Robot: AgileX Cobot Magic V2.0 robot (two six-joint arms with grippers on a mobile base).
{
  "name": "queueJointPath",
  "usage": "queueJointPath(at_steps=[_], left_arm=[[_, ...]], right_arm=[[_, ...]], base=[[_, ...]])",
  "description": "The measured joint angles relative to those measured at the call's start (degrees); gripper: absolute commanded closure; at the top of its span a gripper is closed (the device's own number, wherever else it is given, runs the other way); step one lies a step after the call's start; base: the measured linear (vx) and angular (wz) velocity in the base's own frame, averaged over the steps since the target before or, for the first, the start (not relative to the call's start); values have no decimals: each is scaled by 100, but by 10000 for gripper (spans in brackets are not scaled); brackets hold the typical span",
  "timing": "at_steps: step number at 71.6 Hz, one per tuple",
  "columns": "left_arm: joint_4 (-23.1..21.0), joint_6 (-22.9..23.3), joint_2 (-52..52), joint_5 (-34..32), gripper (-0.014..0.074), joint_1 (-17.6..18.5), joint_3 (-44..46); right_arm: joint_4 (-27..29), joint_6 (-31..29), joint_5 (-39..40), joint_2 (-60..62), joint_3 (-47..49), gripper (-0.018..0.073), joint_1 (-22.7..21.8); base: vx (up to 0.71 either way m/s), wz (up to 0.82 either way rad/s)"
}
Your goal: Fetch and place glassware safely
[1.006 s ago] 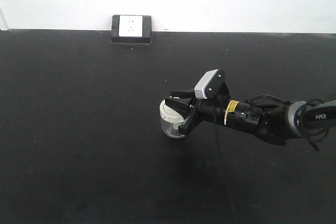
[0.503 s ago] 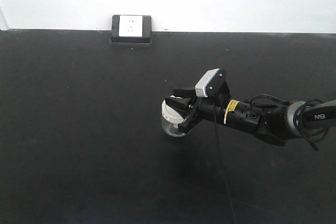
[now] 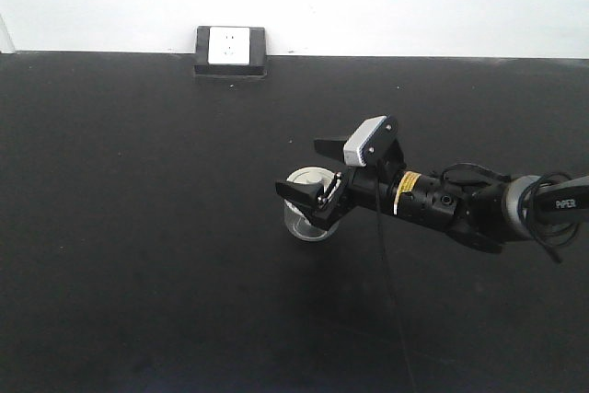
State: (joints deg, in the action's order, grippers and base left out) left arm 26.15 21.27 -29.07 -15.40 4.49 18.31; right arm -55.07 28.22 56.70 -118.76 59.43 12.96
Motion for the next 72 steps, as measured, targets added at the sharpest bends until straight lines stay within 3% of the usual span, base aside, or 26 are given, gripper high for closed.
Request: queueJointPath(at_steps=[13,27,35,44,72], left_arm=[[0,0,0,0,603,0,0],[0,0,0,0,603,0,0],[0,0,0,0,603,0,0],[0,0,0,0,603,0,0],[0,0,0,0,603,0,0]], right_arm=[[-143,290,-494,524,0,-52,0],[-498,1301,-1425,1404,0,84,0],[-642,1995,-2074,2003,-6,259,0],[-646,2506,-2903,2704,-159,578,0],[-214,2689,-4807,5460,-1740,564,0]], base=[[0,0],[0,0],[0,0],[0,0],[0,0]])
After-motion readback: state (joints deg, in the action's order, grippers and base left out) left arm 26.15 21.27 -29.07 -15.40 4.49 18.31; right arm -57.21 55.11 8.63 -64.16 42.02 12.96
